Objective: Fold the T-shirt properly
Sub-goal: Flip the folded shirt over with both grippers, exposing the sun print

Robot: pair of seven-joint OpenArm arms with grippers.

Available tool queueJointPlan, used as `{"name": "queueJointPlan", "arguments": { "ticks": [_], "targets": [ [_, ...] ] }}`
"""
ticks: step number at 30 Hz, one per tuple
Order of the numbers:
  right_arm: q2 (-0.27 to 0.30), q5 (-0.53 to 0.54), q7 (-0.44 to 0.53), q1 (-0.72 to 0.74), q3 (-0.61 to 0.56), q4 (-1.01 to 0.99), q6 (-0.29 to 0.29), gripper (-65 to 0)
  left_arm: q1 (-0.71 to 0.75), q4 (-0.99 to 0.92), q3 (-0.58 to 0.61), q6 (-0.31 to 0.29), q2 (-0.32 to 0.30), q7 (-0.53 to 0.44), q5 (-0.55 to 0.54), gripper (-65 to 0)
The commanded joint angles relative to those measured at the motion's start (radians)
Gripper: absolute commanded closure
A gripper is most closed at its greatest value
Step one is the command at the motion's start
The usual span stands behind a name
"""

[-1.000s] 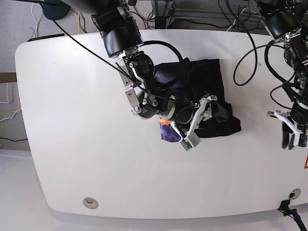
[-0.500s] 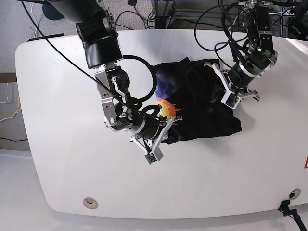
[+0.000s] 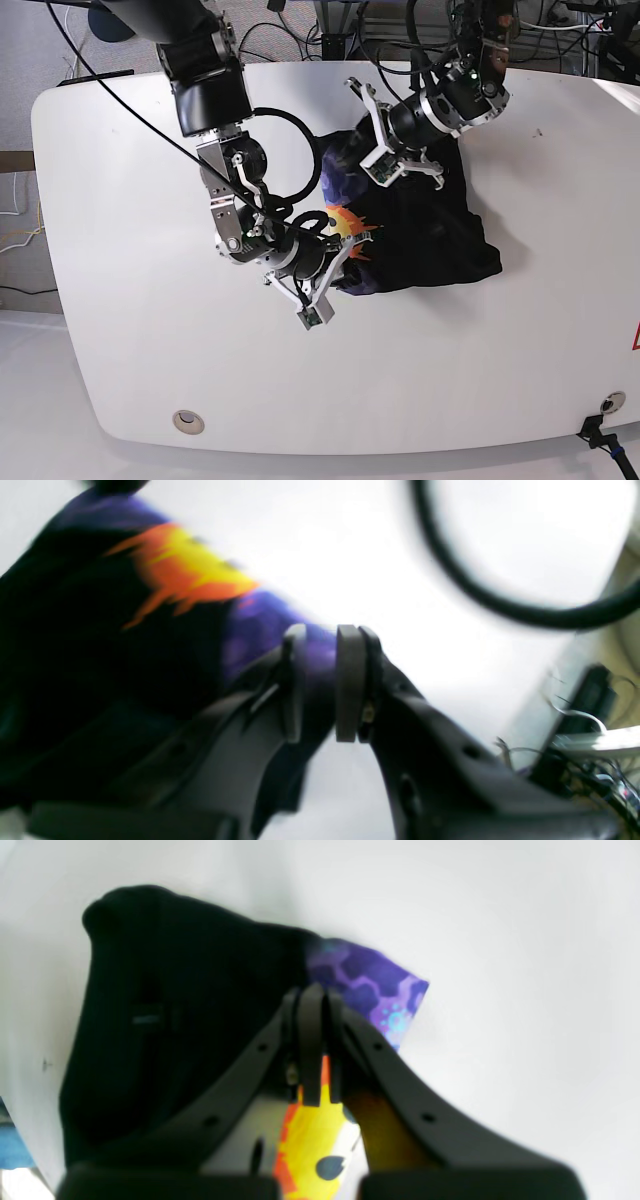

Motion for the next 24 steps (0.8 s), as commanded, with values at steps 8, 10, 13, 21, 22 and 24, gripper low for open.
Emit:
{"name": "queueJointPlan", "arguments": {
  "ticks": [8,10,13,21,22,24],
  "targets": [
    [-0.003,0.012,0.019,0.0,0.003,0.021,0.007,0.0,-0.05,-0.126,-0.075,0.061,-0.002,-0.021,0.053,-8.6],
    [-0.003,0.014,0.019,-0.012,0.003,0.024,0.007,0.0,-0.058,-0.136,-0.14,0.07,-0.002,-0.021,0.091,-8.6],
    [-0.003,0.014,0.019,-0.014,0.003,0.023,0.007,0.0,-0.062,-0.133,-0.238,0.067,-0.002,-0.021,0.099,-8.6],
    [-0.003,0.02,0.019,-0.014,0.003,0.027,0.007,0.0,-0.085,-0.134,-0.496,0.07,-0.002,-0.018,0.199,-8.6],
    [-0.006,0.02,0.019,-0.011,0.003,0.027,0.007,0.0,-0.085,-0.131,-0.514,0.07,-0.002,-0.02,0.214,-8.6],
    [-0.012,0.02,0.022,-0.002,0.003,0.027,0.007,0.0,-0.102,-0.114,-0.573,0.07,0.003,-0.02,0.214,-8.6]
  ]
}}
